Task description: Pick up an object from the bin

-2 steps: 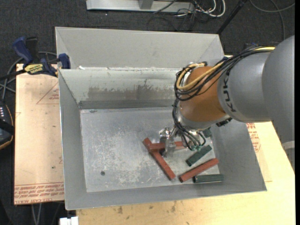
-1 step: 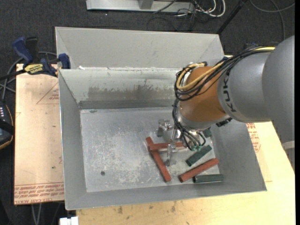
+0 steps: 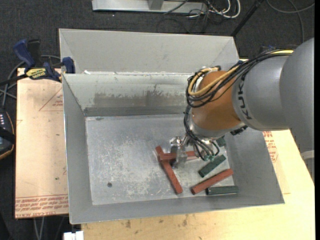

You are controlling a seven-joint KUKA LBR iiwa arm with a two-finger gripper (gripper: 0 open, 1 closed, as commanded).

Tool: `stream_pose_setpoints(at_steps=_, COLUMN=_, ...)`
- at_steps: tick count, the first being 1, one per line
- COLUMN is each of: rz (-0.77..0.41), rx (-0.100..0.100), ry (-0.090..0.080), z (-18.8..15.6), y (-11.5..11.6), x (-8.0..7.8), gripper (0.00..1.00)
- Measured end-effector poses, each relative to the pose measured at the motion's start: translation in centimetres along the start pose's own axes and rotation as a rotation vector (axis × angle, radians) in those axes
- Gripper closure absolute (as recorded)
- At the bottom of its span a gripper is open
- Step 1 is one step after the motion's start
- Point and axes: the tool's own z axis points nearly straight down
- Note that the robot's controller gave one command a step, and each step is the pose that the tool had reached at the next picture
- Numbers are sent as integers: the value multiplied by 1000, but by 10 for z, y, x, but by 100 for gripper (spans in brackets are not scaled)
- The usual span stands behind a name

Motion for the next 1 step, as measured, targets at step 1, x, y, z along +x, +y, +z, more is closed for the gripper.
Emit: stream_pose_setpoints(at_steps=1, rz=8, rx=0, ry=-1, z=-5, y=2, x=-4, gripper=100)
